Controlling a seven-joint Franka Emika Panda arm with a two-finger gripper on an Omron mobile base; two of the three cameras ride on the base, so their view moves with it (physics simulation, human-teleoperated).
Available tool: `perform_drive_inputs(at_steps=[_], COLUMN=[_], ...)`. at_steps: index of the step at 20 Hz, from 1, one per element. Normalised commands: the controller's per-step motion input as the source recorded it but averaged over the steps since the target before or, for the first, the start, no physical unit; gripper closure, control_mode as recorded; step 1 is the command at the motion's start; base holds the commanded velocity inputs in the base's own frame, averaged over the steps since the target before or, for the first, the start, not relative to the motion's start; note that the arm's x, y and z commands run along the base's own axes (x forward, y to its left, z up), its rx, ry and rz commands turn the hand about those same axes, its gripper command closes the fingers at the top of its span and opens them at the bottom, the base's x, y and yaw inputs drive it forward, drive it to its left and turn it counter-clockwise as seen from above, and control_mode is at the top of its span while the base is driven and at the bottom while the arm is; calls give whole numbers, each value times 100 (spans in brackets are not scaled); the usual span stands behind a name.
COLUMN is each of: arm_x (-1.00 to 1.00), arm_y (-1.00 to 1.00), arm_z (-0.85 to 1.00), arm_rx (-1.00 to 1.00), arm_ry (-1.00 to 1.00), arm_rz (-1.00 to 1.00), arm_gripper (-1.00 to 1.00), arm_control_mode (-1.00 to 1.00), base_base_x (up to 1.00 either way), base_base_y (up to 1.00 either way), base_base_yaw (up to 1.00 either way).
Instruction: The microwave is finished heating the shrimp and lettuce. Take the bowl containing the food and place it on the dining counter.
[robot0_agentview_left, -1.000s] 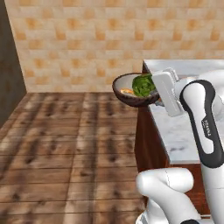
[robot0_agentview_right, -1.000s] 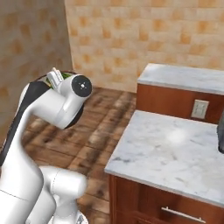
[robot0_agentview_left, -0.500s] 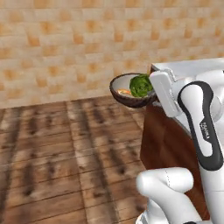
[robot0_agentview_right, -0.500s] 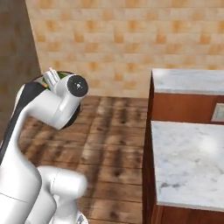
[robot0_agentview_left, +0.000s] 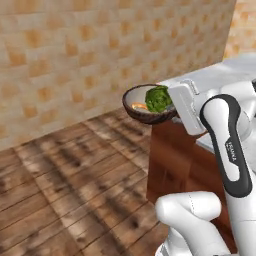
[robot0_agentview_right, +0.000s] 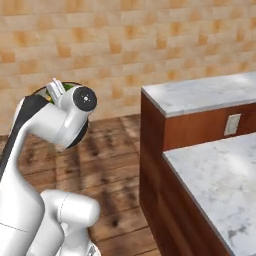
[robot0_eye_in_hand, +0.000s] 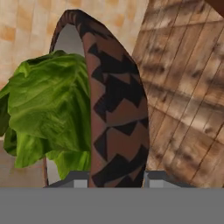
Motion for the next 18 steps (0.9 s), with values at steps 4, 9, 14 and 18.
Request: perform_drive_inputs(at_steps=[4, 9, 14, 18], arm_x=[0, 0, 0, 0], arm_y=[0, 0, 0, 0], arm_z=[0, 0, 0, 0], arm_rx=[0, 0, 0, 0], arm_ry=[0, 0, 0, 0], arm_rz=[0, 0, 0, 0], arm_gripper=[100, 100, 100, 100], arm_control_mode=[100, 100, 100, 100], base_base_x=[92, 90, 72, 36], base_base_y=[82, 81, 72, 48], base_base_yaw=[-71, -71, -76, -83])
